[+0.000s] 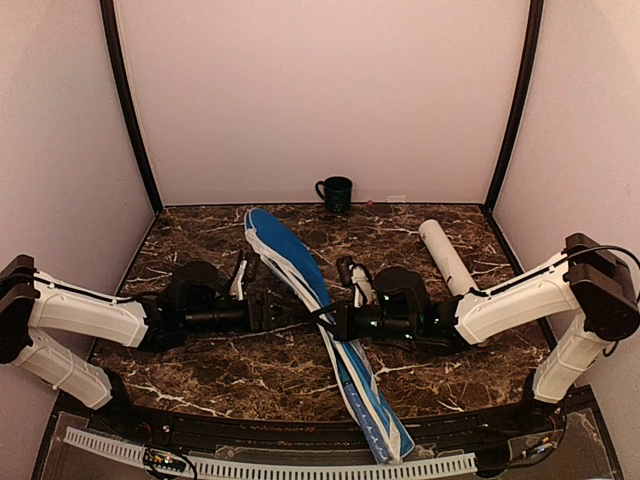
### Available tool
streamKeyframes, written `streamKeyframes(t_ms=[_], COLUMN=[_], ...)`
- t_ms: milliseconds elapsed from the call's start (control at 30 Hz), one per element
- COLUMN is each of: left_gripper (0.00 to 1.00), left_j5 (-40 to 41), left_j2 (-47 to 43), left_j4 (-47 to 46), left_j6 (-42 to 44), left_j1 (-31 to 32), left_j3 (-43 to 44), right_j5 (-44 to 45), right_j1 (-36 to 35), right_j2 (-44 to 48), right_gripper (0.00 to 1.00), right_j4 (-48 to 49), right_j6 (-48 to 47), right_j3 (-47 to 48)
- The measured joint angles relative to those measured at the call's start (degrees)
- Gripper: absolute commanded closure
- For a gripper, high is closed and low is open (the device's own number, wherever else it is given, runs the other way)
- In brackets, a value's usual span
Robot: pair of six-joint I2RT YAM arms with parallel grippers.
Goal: Pack up the badminton gear
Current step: Pick up the racket bag from the center of the board, then pass from the right arm to the left
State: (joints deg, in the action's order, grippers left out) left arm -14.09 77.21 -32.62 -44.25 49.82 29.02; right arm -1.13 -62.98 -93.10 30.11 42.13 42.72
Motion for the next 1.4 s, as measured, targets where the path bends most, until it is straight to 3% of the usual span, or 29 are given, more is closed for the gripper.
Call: streamKeyframes(t_ms=[167, 633, 967, 1033, 1233, 1400], left_gripper=[0.34, 0.34, 0.37, 0.42, 0.73, 0.86], left_j5=[3.72, 3.93, 4.17, 3.96, 2.56, 1.38], left_j2=[-0.22, 8.26, 9.97, 10.56, 11.32, 11.32], left_j4=[-2.69, -13.75, -14.84, -14.8, -14.86, -15.1], left_j6=[-3.19, -8.81, -9.64, -9.97, -10.62, -10.56], left_j1=[-0.11, -0.11, -0.35, -0.46, -0.46, -0.42], left_j3=[-1.4, -1.31, -0.55, -0.11, 0.46, 0.85], right_j5=[-1.31, -4.04, -4.87, -4.83, -4.83, -4.87], right_j1=[0.0, 0.04, 0.07, 0.11, 0.22, 0.22], right_j2=[0.0, 0.0, 0.0, -0.02, -0.83, -0.87], right_gripper=[1.0, 1.0, 1.0, 1.0, 1.0, 1.0], right_j4=[3.04, 4.59, 4.42, 4.15, 3.63, 3.21], right_j6=[0.44, 0.39, -0.02, -0.24, -0.98, -1.18], right_j3=[-0.04, -0.85, -0.85, -0.85, -0.83, -0.83])
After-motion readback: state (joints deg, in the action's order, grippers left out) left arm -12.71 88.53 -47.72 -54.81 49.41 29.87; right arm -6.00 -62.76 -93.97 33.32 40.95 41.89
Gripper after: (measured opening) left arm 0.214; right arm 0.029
